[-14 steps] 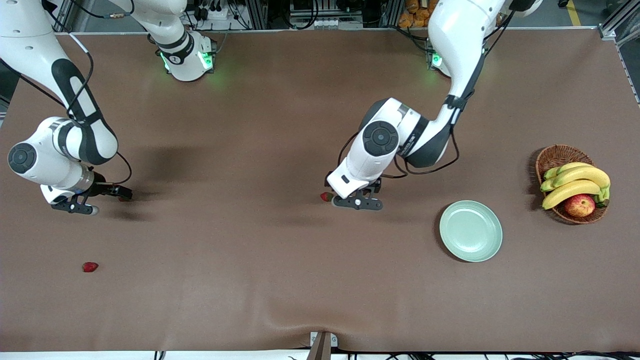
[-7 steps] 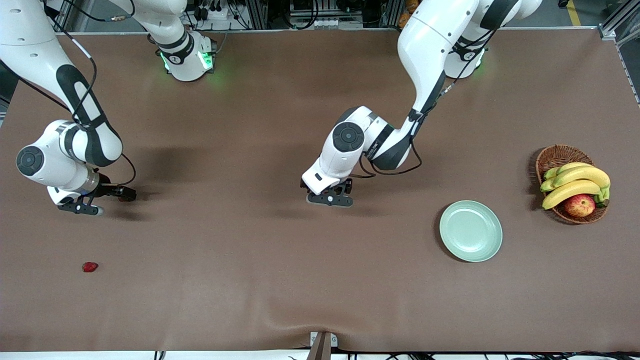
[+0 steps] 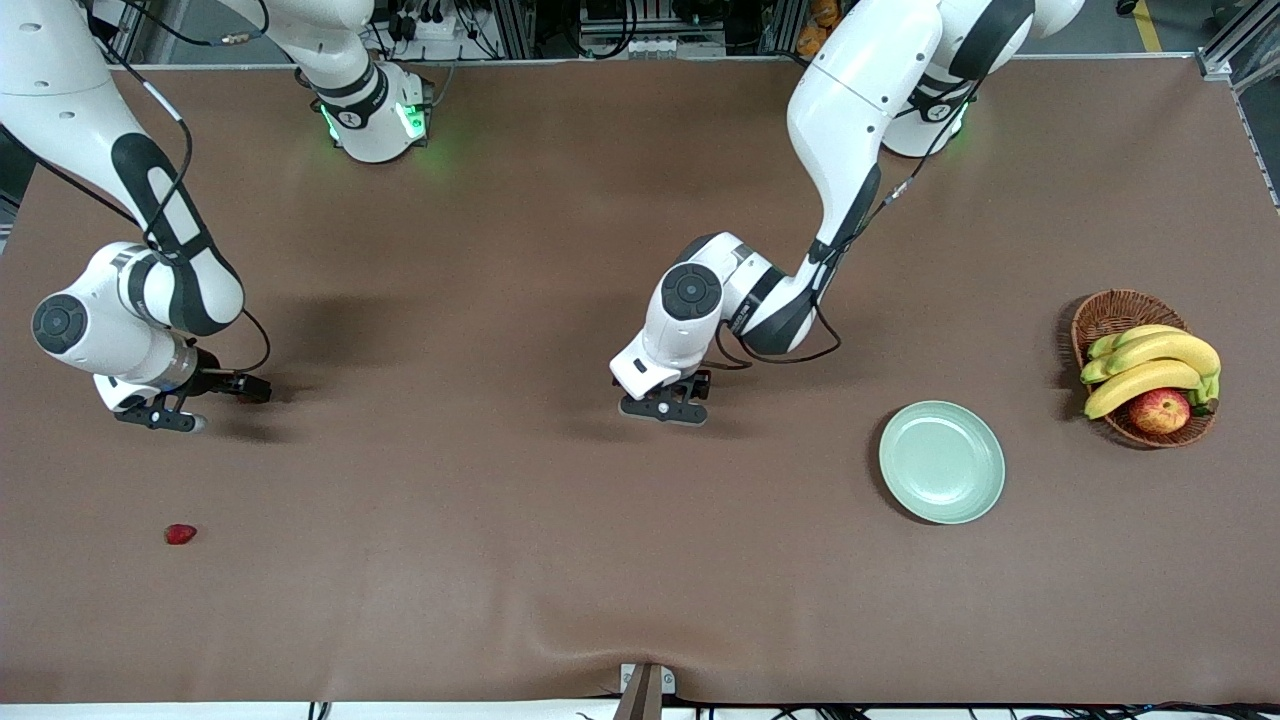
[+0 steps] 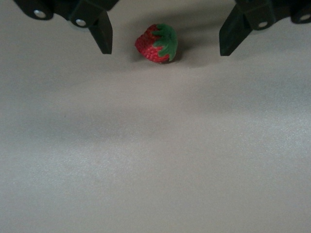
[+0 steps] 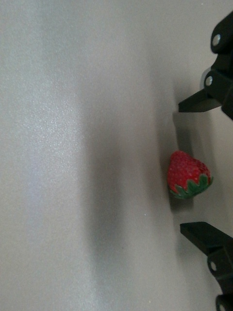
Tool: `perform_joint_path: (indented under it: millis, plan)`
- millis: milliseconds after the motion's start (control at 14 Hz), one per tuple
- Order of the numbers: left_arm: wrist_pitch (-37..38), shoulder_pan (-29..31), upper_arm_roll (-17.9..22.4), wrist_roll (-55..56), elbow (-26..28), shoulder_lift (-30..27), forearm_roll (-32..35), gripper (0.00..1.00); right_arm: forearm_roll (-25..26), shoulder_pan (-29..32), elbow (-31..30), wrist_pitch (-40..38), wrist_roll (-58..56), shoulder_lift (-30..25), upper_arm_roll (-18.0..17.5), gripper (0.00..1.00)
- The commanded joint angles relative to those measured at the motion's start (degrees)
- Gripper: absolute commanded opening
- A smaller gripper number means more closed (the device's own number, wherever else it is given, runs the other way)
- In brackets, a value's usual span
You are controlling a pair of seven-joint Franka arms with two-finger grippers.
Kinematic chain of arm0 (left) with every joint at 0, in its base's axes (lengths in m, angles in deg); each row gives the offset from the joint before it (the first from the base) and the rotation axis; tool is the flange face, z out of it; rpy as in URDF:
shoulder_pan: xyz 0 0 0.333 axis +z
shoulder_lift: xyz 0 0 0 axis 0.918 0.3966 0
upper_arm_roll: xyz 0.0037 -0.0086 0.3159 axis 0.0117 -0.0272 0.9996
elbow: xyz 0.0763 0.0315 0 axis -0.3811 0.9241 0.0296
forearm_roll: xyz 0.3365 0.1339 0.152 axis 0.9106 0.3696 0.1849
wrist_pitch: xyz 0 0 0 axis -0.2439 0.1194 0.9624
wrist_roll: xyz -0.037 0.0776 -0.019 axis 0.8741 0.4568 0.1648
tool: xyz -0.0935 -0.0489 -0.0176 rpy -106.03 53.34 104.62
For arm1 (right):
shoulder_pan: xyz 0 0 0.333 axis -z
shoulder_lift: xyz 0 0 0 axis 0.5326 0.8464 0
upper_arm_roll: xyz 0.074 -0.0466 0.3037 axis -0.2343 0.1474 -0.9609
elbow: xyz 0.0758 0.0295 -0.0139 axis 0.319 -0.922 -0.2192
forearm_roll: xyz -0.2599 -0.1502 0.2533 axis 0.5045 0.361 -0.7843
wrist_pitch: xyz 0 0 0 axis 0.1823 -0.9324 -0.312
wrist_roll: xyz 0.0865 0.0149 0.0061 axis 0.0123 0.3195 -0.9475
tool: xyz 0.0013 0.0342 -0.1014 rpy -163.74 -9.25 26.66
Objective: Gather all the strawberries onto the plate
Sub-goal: 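Grasp the middle strawberry with the left gripper while the right gripper grasps another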
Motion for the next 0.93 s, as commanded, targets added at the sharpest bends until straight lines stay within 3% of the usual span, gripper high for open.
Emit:
perform_joint_path:
  millis: [0,285,356,428,499,855]
  plan:
    - [-0.3,-0.6,0.2,0.7,-1.4,1.0,1.5,0.93,0.8,1.7,1.3,0.8,-1.3,1.3,-1.0,1.0]
    - [-0.3,-0.9,0.2,0.4,-1.3,1.5,1.6,0.81,0.8,1.7,1.5,0.8,-1.3,1.5,-1.0,1.0]
    - [-0.2,-1.0,0.2,0.3,-1.3,1.4,1.6,0.78,0.7,1.9,1.5,0.8,-1.3,1.4,-1.1,0.52]
    - [-0.2,-1.0,0.2,0.2,-1.3,1.5,1.6,0.77,0.6,2.0,1.5,0.8,-1.3,1.5,-1.1,0.24]
    - [-0.3,-1.0,0.2,0.1,-1.3,1.6,1.6,0.73,0.6,2.0,1.5,0.7,-1.2,1.4,-1.1,0.15]
    - [-0.3,-1.4,0.3,0.1,-1.4,2.0,1.6,0.68,0.6,1.7,1.5,0.1,-1.2,1.1,-1.1,0.13]
